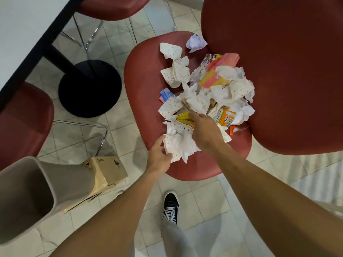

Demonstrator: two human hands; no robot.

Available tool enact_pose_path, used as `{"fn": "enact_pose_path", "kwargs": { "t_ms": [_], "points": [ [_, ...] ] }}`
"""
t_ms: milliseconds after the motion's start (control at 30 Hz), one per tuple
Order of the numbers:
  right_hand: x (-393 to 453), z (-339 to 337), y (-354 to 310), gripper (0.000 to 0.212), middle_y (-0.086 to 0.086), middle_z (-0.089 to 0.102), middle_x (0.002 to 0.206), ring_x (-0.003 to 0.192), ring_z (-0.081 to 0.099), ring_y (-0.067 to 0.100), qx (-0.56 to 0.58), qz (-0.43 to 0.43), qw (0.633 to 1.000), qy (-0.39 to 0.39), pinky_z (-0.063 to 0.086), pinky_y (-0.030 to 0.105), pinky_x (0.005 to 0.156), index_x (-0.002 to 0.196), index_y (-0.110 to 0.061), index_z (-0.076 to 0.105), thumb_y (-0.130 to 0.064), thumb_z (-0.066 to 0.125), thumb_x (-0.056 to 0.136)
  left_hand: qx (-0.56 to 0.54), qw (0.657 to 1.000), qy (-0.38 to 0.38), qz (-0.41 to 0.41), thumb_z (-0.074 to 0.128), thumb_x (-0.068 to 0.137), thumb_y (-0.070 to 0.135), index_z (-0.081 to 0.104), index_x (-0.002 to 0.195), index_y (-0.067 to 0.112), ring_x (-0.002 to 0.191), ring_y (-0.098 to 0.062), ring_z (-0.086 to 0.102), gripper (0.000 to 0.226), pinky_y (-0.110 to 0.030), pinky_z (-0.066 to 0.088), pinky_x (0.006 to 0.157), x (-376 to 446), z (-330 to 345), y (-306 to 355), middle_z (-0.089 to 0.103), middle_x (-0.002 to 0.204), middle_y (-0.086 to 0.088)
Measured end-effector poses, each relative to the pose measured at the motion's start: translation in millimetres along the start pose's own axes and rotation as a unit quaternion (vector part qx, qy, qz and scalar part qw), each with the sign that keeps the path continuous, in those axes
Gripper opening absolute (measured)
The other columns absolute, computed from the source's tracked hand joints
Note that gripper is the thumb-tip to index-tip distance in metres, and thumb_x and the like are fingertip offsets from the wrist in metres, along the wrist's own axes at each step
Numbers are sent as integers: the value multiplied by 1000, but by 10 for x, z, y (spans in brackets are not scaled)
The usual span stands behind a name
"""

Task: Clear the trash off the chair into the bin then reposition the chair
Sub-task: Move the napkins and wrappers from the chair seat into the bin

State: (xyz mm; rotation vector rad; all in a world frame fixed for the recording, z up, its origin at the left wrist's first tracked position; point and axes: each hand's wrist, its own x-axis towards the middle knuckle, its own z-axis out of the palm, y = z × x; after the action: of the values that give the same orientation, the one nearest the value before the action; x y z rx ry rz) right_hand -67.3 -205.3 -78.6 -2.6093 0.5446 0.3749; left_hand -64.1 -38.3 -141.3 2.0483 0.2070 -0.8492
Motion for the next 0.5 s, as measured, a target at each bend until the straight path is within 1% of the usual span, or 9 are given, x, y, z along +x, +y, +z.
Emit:
{"fn": "enact_pose_path", "kwargs": {
  "t_ms": [67,100,167,233,300,400,467,500],
  "points": [
    [-30,-84,-46,63,14,57,115,106,52,36,-7,-2,1000,11,47,43,81,139,-17,41,8,48,81,-4,1000,8,18,66,79,-3,43,138,26,87,-16,64,70,-22,52,67,-50,-62,55,64,97,-3],
    [-48,-143,-75,64,14,56,113,106,52,35,-9,-2,1000,19,46,42,80,139,-17,40,7,49,81,-5,1000,15,25,66,79,-3,43,138,26,87,-15,63,69,-21,51,67,-85,-113,92,64,98,-4],
    [-92,-274,-154,63,14,55,112,106,51,34,-7,-3,999,34,45,40,79,139,-16,40,6,49,81,-1,999,28,38,67,81,-1,42,139,24,87,-14,61,68,-17,48,65,-178,-245,189,60,95,0],
    [-155,-401,-262,61,14,54,113,106,51,34,7,-6,999,34,46,41,80,139,-16,40,6,47,83,-8,998,36,53,66,81,-2,42,140,23,87,-14,60,68,-15,47,64,-281,-392,273,56,91,4],
    [-237,-504,-407,58,14,55,113,104,52,34,18,-18,999,34,48,42,80,138,-17,41,5,46,84,-16,997,48,64,64,81,-5,42,140,20,87,-14,60,67,-13,47,64,-395,-554,328,55,92,4],
    [-437,-612,-770,58,14,56,116,106,53,35,33,-42,998,31,46,41,81,138,-17,43,4,46,84,-36,994,75,75,64,81,-6,43,140,19,89,-17,60,67,-18,51,71,-634,-885,326,60,105,-8],
    [-600,-614,-1069,57,13,56,118,106,54,35,39,-60,997,19,46,40,82,138,-19,43,1,47,85,-39,992,95,75,65,81,-3,42,140,21,89,-17,61,67,-13,48,67,-797,-1127,269,59,106,-6],
    [-682,-588,-1211,55,13,58,117,104,55,34,36,-70,997,15,45,39,80,137,-19,44,-1,48,85,-42,991,104,71,66,81,-2,42,140,22,91,-17,61,68,-14,47,66,-872,-1237,224,58,105,-3]
  ]
}}
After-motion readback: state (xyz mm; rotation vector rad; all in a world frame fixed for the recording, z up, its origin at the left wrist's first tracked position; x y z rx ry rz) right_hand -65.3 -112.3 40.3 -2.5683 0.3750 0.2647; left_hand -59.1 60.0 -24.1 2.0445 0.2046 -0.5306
